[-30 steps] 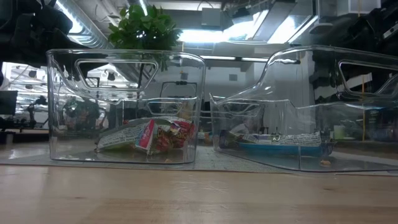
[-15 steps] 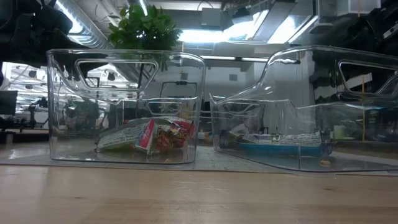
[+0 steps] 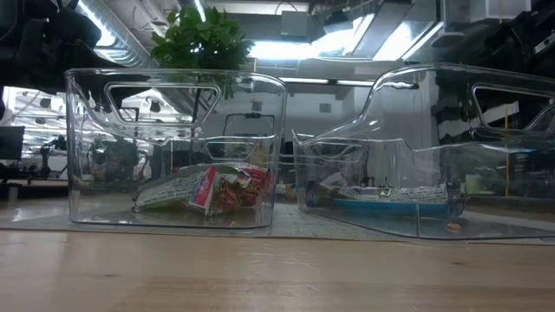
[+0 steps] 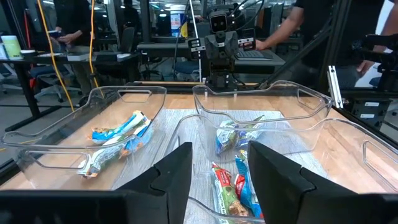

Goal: Pick and place Granola Bars by type
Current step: Return to Home Position

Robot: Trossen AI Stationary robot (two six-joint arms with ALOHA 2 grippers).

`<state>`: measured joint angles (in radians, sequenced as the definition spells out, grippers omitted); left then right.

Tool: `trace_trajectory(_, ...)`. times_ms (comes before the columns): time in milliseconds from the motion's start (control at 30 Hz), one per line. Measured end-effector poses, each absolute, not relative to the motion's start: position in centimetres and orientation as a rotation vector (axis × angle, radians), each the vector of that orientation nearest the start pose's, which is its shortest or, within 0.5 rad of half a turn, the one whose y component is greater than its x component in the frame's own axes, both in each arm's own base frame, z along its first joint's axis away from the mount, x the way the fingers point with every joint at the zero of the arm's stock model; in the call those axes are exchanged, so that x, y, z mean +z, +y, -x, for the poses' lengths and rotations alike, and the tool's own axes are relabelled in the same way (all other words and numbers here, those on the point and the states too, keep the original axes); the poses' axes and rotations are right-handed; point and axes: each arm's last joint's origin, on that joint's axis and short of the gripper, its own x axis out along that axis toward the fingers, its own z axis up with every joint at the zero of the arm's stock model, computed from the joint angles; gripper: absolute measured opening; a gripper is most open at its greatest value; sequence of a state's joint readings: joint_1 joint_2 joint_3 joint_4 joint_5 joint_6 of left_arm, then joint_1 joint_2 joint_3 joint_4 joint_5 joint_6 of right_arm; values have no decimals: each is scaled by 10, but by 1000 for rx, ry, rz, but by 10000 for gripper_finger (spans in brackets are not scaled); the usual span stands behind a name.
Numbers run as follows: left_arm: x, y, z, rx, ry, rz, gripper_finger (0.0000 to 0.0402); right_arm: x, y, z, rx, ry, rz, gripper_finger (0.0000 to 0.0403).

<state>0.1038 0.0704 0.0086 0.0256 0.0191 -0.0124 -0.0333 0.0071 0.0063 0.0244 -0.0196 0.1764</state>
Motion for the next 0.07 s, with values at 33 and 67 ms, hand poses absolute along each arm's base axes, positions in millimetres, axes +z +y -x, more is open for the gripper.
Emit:
trace_trajectory(33, 163, 10, -101, 85, 35, 15, 150, 168, -3, -98, -11, -25, -176, 85)
trace_trajectory(67, 163, 10, -101, 85, 36, 15, 151, 168, -3, -98, -11, -25, -177, 85)
